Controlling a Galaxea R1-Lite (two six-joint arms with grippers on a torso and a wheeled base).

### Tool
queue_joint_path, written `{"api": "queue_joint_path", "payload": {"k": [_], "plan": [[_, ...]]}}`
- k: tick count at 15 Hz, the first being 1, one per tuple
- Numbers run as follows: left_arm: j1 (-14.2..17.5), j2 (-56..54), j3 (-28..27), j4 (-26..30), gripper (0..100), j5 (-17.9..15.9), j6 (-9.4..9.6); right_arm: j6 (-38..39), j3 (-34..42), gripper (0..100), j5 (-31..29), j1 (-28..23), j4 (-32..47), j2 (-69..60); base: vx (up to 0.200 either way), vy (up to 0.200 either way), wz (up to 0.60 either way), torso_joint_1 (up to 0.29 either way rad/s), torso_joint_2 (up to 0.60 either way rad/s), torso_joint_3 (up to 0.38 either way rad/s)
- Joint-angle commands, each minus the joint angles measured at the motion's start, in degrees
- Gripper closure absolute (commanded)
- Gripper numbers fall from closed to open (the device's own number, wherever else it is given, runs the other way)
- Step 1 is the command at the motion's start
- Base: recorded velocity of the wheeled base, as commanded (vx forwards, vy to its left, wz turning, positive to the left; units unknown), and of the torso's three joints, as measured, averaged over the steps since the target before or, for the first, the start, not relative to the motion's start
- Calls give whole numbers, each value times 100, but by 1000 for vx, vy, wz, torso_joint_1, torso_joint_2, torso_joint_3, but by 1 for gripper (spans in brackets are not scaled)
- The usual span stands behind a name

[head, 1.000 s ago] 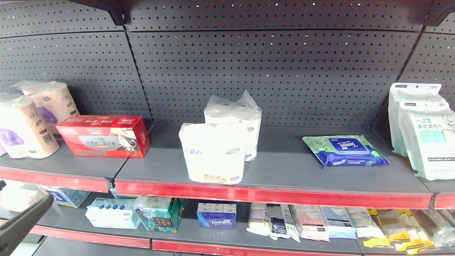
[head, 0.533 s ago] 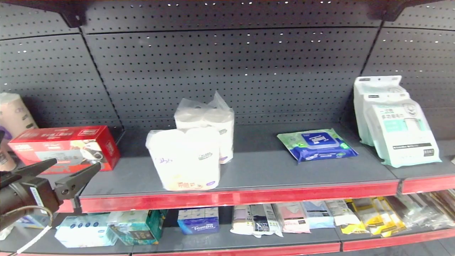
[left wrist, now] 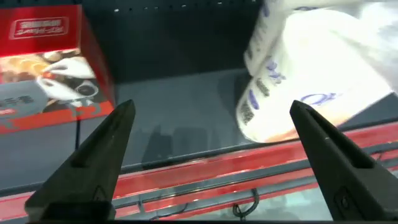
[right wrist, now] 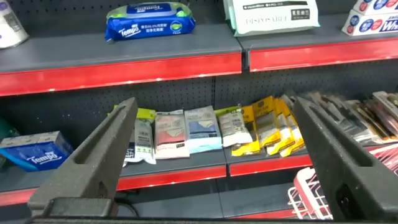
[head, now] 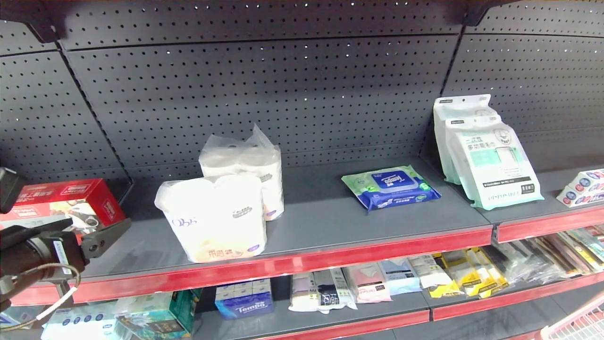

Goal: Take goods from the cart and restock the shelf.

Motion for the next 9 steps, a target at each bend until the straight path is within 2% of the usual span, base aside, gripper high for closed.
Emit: {"api": "queue_joint_path", "payload": {"k": [1,3,5,7,8,9], "plan": [[556,17,88,78,0,41,33,0,0,0,-2,-6,-4,7,0,0,0,0,0,0],[846,210,149,571,0,261,24,0,0,0,-2,2,-4,7,0,0,0,0,0,0],[863,456,246,711,0,331,33,0,0,0,-2,2,-4,7,0,0,0,0,0,0],[863,1151,229,632,0,515,147,0,0,0,-2,2,-4,7,0,0,0,0,0,0],[846,1353,193,518,0,568,147,0,0,0,-2,2,-4,7,0,0,0,0,0,0],[731,1810,185,35,0,603,174,0,0,0,-2,2,-4,7,0,0,0,0,0,0]]}}
